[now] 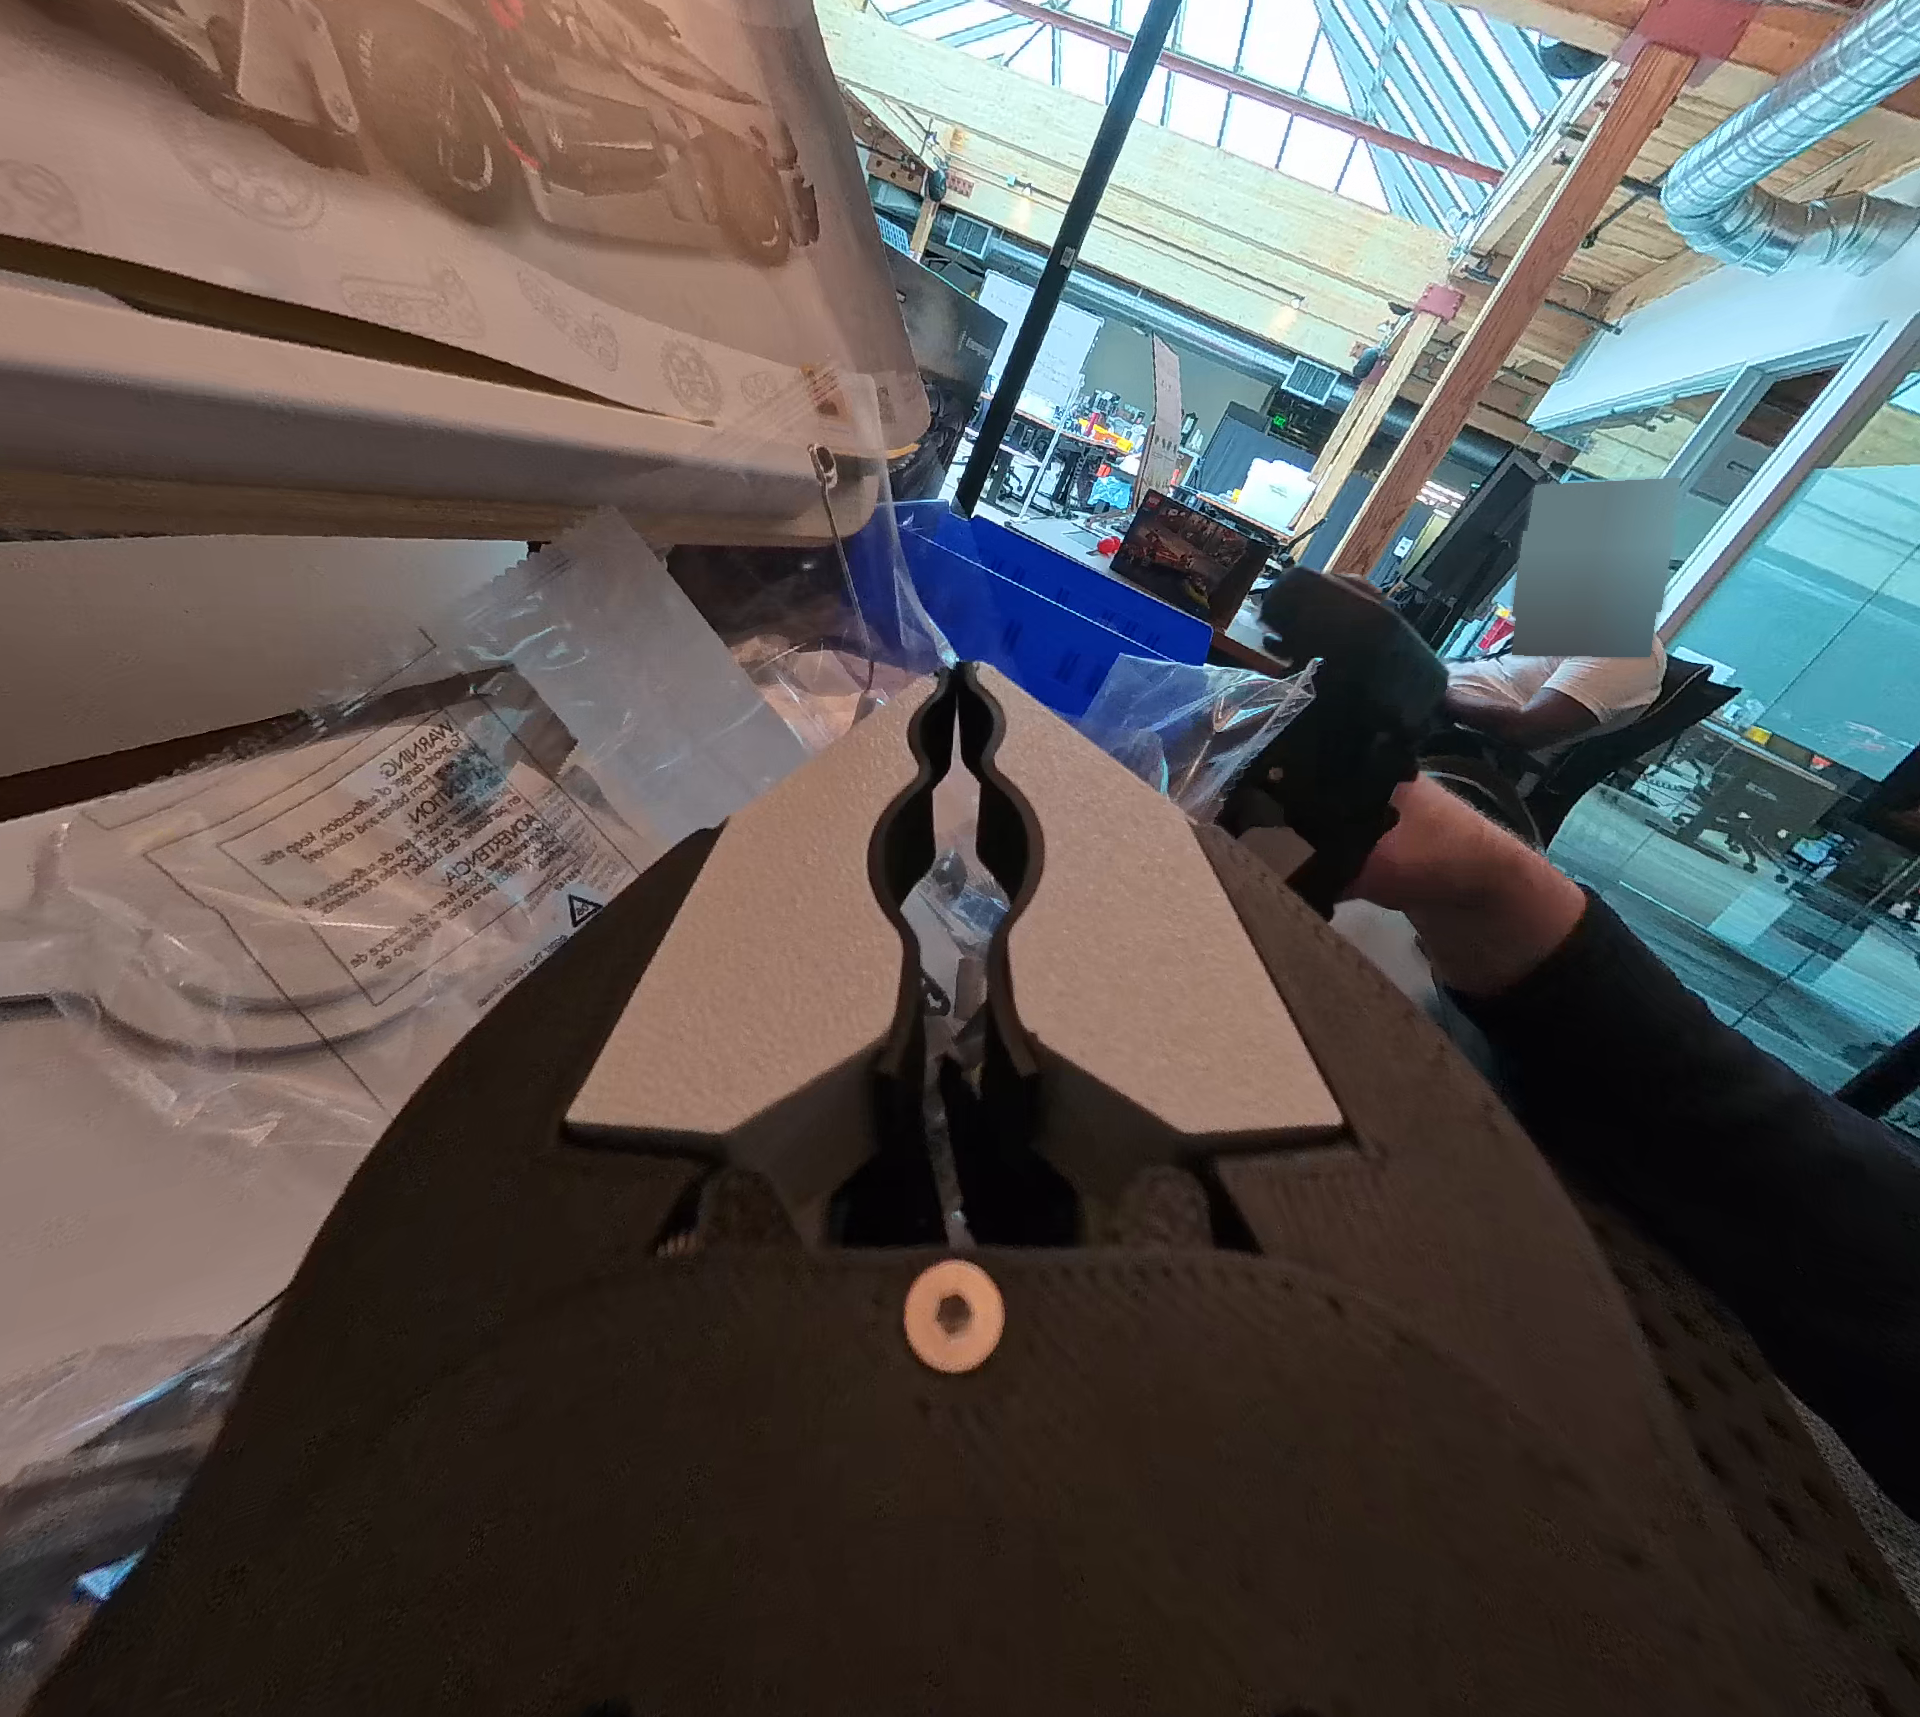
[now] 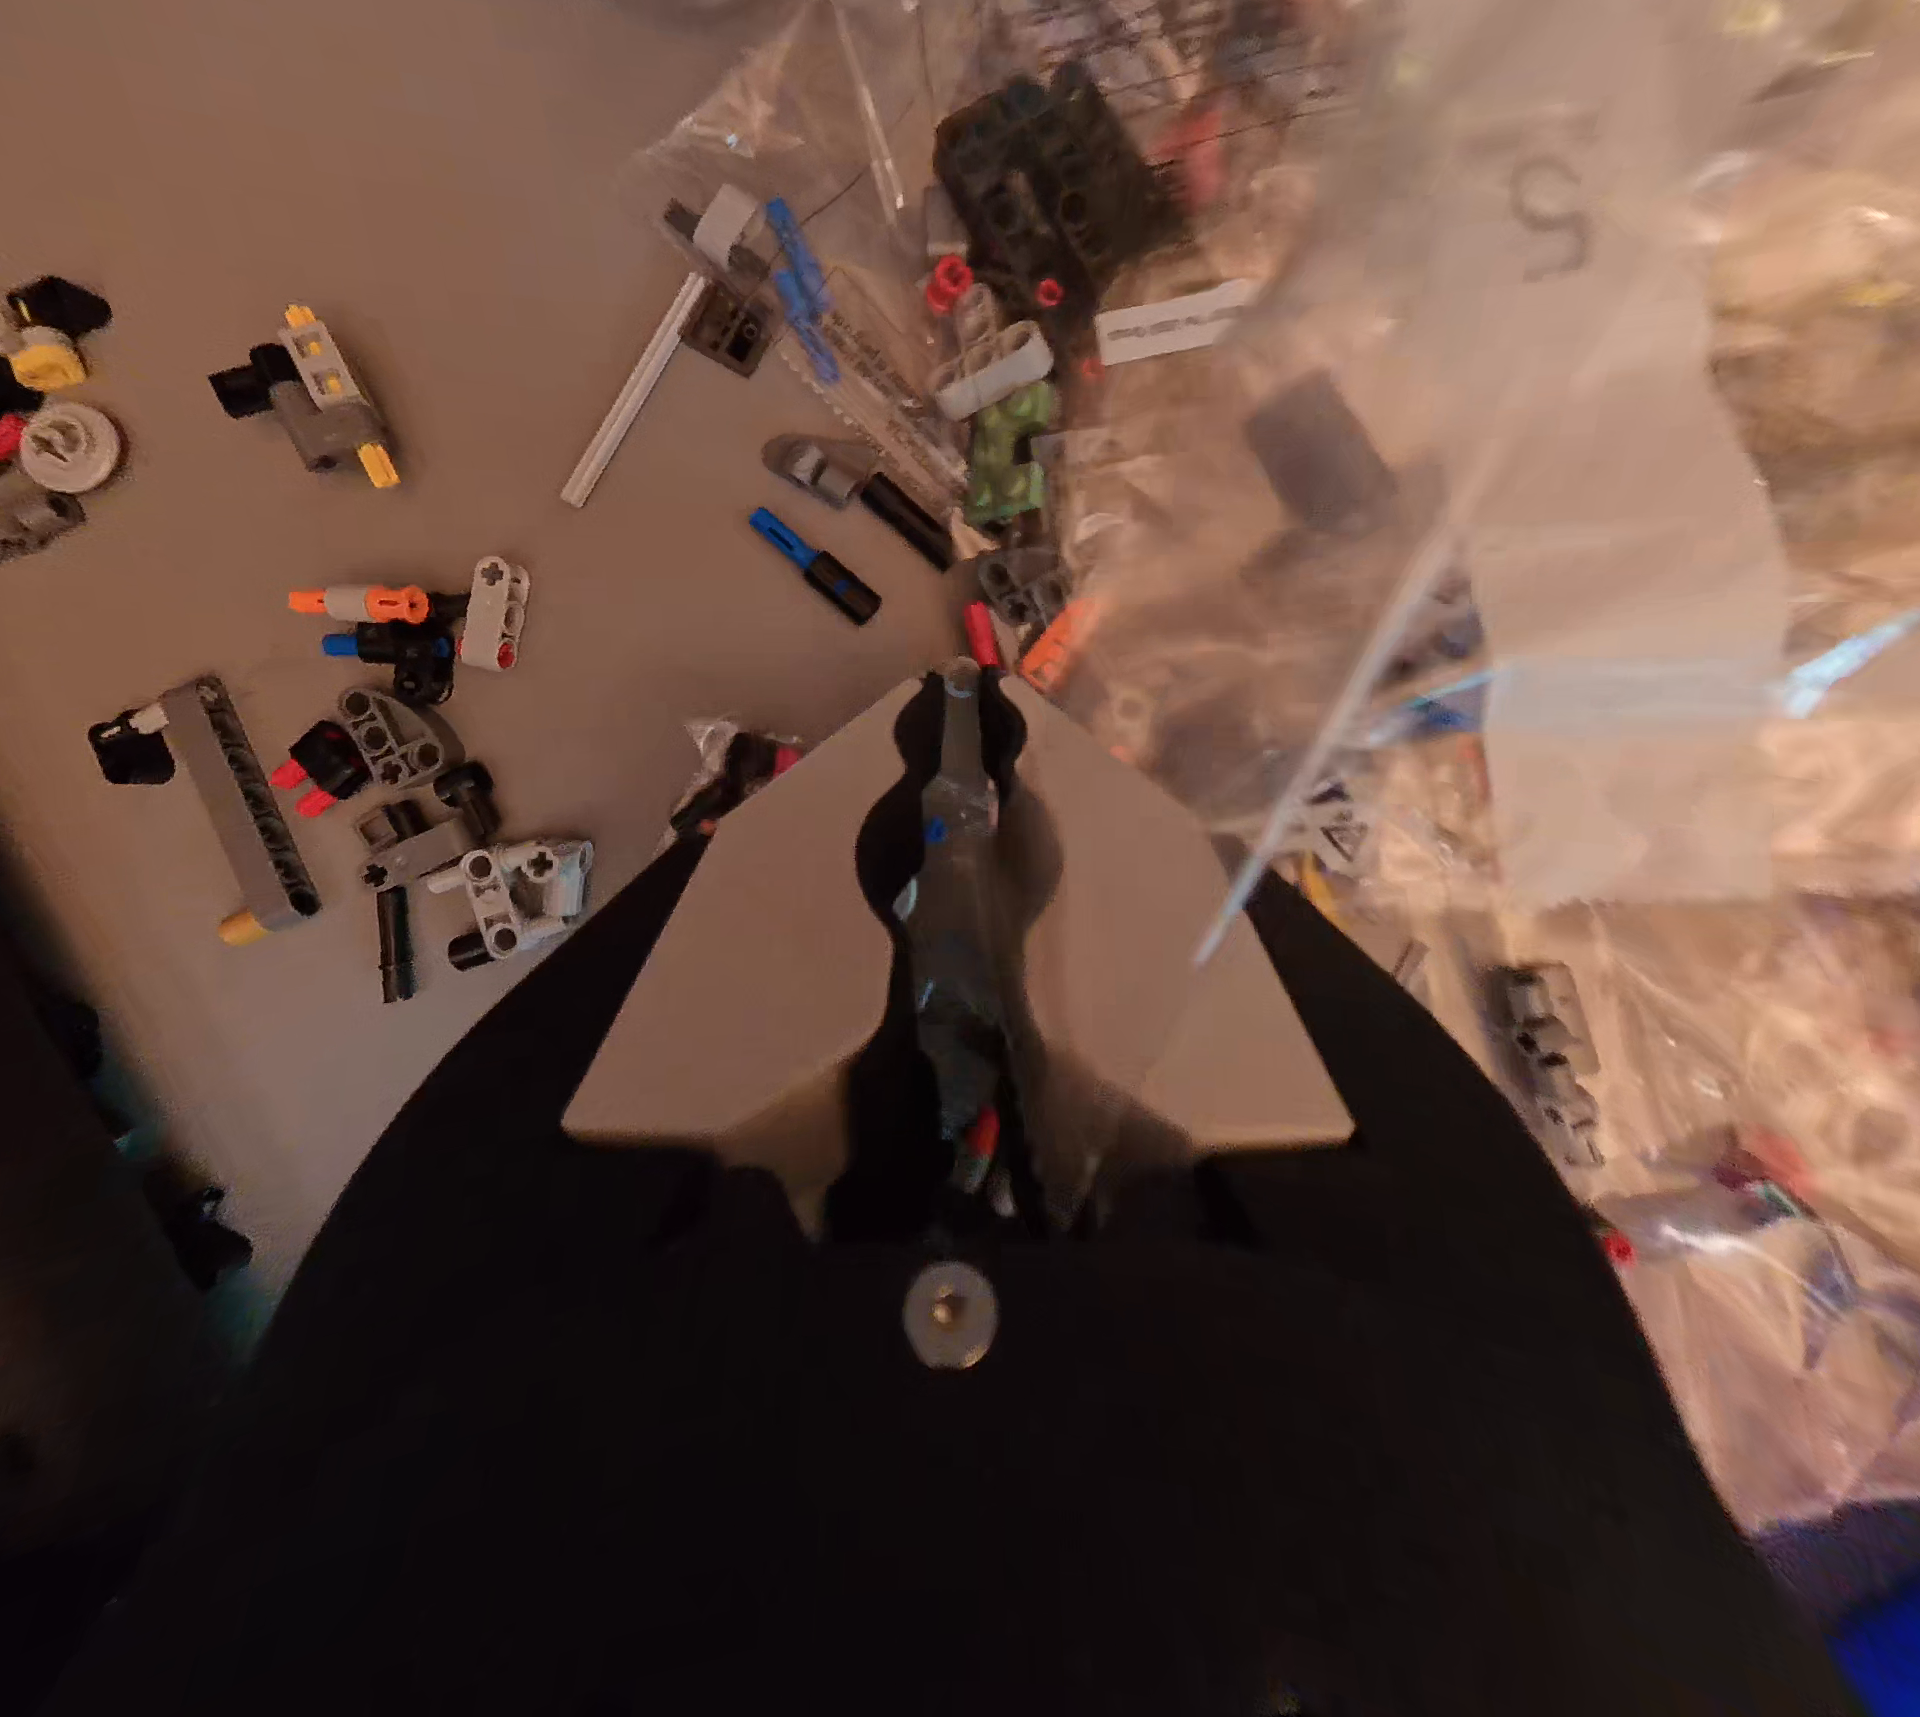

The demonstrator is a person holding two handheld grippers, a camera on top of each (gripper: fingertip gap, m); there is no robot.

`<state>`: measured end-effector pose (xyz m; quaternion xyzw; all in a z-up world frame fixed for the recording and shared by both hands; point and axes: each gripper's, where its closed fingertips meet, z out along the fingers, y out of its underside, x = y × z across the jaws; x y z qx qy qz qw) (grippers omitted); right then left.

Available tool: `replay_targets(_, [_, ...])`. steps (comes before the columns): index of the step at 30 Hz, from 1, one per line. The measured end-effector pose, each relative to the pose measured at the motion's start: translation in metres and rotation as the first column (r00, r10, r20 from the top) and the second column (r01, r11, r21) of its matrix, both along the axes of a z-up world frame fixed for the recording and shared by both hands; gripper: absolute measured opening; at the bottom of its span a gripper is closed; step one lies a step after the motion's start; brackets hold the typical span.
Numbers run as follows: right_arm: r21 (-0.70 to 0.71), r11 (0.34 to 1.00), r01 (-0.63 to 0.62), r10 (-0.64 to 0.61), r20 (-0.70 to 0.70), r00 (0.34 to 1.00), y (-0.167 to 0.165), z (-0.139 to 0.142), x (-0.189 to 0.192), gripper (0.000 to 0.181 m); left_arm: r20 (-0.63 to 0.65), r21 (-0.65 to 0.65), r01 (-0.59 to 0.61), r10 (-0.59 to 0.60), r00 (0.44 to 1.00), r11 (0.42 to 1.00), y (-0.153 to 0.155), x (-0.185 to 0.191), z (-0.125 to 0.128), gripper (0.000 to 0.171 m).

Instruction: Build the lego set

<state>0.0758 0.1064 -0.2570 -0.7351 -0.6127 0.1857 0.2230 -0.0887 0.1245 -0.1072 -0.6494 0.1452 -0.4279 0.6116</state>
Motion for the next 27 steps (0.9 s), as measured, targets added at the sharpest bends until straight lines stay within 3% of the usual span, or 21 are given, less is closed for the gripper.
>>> replay_targets(6, [0.066, 0.988, 0.142, -0.13, -0.161, 0.978, 0.02, 0.039, 0.024, 0.004, 0.004, 0.0, 0.007, -0.007, 1.0, 1.0, -0.001, 0.001, 0.001, 0.0])
replay_targets(10, [0.14, 0.956, 0.256, -0.203, -0.312, 0.928, 0.035, 0.092, 0.038, 0.004, -0.005, -0.003, 0.017, -0.017, 1.0, 1.0, -0.001, 0.004, -0.001, 0.0])
replay_targets(15, [0.269, 0.93, 0.252, -0.115, -0.437, 0.892, 0.026, 0.17, 0.016, 0.004, -0.018, -0.013, 0.035, -0.035, 0.999, 0.999, 0.001, 0.01, -0.004, 0.0])
replay_targets(20, [0.429, 0.884, 0.187, 0.013, -0.421, 0.907, 0.009, 0.217, -0.037, 0.004, -0.04, -0.019, 0.049, -0.05, 0.998, 0.999, 0.0, 0.016, -0.008, 0.0])
replay_targets(22, [0.476, 0.85, 0.225, 0.025, -0.464, 0.886, 0.009, 0.237, -0.052, 0.004, -0.048, -0.019, 0.052, -0.053, 0.997, 0.998, 0.0, 0.018, -0.009, 0.0])
replay_targets(25, [0.525, 0.791, 0.313, -0.044, -0.462, 0.886, 0.023, 0.252, -0.047, 0.004, -0.05, -0.019, 0.056, -0.057, 0.997, 0.998, 0.0, 0.019, -0.009, 0.0])
replay_targets(27, [0.509, 0.782, 0.36, -0.05, -0.525, 0.85, 0.026, 0.266, -0.039, 0.004, -0.054, -0.021, 0.059, -0.06, 0.997, 0.998, 0.0, 0.02, -0.01, 0.0])
